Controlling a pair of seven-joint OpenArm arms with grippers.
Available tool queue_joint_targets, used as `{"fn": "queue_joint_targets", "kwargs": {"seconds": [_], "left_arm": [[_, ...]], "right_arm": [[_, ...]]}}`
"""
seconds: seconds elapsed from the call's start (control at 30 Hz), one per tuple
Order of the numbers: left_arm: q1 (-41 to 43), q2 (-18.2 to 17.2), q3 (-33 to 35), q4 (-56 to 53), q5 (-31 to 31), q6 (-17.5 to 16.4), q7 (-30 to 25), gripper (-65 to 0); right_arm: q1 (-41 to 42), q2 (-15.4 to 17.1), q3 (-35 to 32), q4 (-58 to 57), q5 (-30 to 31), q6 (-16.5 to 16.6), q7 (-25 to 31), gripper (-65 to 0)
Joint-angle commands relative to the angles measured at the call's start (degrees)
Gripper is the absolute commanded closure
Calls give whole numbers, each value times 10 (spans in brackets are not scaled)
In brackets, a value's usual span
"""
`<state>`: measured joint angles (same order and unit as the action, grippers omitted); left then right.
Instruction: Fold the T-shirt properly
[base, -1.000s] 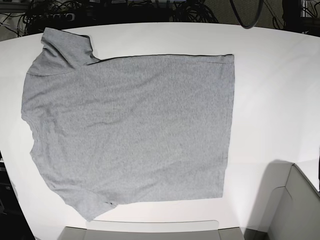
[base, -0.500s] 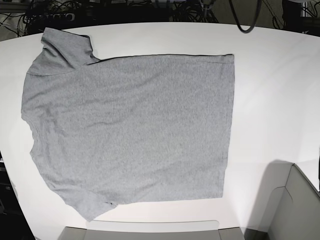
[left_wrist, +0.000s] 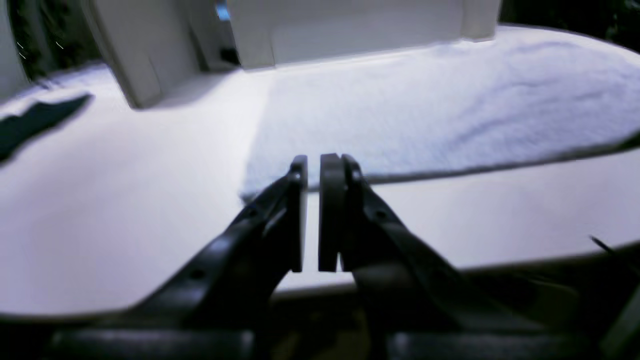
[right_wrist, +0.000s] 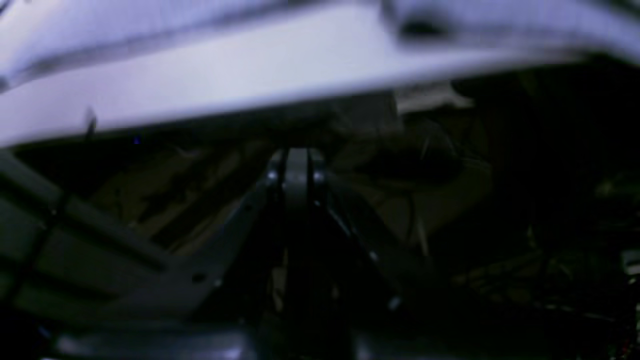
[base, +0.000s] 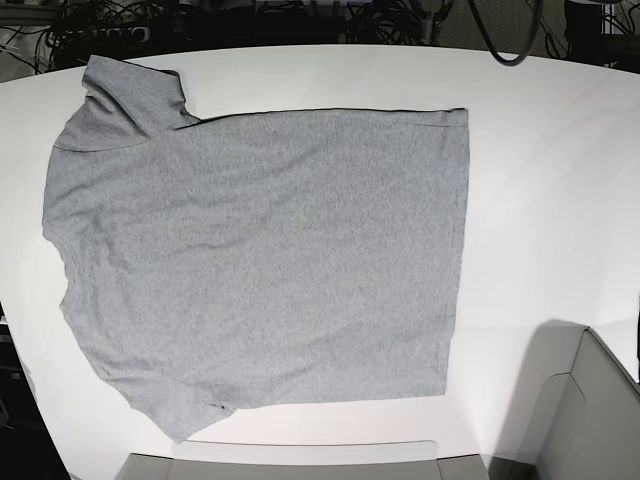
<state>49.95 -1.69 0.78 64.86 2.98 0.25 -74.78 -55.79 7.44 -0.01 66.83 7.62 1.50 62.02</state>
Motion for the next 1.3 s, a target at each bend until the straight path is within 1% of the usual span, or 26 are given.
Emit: {"fn": "queue_joint_targets", "kwargs": {"seconds": [0.0, 0.1, 0.2, 0.27, 0.33, 0.4, 0.5, 0.57, 0.63, 0.67, 0.73, 0.8, 0.9, 0.97, 1.03, 1.07, 1.13, 1.2, 1.27], "left_arm": [[24, 1, -10, 16, -5, 2, -20, -60], [42, 1, -32, 56, -5, 2, -20, -60], [45, 2, -34, 78, -3, 2, -12, -61], [43, 2, -30, 99, 0, 1, 13, -62], [43, 2, -29, 132, 0, 0, 51, -62], [46, 2, -29, 167, 0, 0, 88, -62], [44, 2, -29, 188, 0, 0, 116, -62], [42, 2, -29, 189, 0, 0, 121, -62], [42, 2, -29, 189, 0, 0, 121, -62], [42, 2, -29, 189, 0, 0, 121, -62], [42, 2, -29, 189, 0, 0, 121, -62], [41, 2, -29, 189, 0, 0, 121, -62], [35, 3, -29, 189, 0, 0, 126, -62], [32, 3, -29, 189, 0, 0, 144, -62], [27, 3, -29, 189, 0, 0, 164, -62], [27, 3, -29, 189, 0, 0, 168, -62], [27, 3, -29, 190, 0, 0, 170, -62], [27, 3, -29, 190, 0, 0, 170, -62], [26, 3, -29, 190, 0, 0, 172, -62]], "right_arm": [[-23, 4, 1, 34, 17, -15, 18, -3], [-44, 21, 1, 106, 68, -15, -27, -3], [-54, 42, 1, 161, 104, -15, -67, -3], [-58, 58, 1, 193, 135, -15, -92, -3], [-65, 78, 1, 224, 168, -15, -121, -4], [-80, 101, 8, 250, 212, -15, -142, -26], [-97, 126, 41, 272, 283, -15, -163, -107], [-99, 127, 65, 271, 325, -15, -169, -177], [-99, 126, 90, 269, 352, -15, -179, -226], [-98, 125, 100, 269, 364, -15, -186, -241], [-98, 126, 121, 269, 388, -15, -203, -247], [-97, 130, 144, 269, 415, -15, -239, -249], [-94, 154, 181, 269, 446, -14, -309, -249], [-80, 168, 192, 269, 468, -11, -347, -249], [-64, 172, 211, 262, 489, 20, -375, -249], [-50, 170, 220, 255, 500, 43, -389, -249], [-19, 170, 239, 239, 523, 78, -422, -249], [6, 169, 261, 216, 534, 91, -466, -248], [38, 167, 283, 192, 535, 95, -514, -248]]}}
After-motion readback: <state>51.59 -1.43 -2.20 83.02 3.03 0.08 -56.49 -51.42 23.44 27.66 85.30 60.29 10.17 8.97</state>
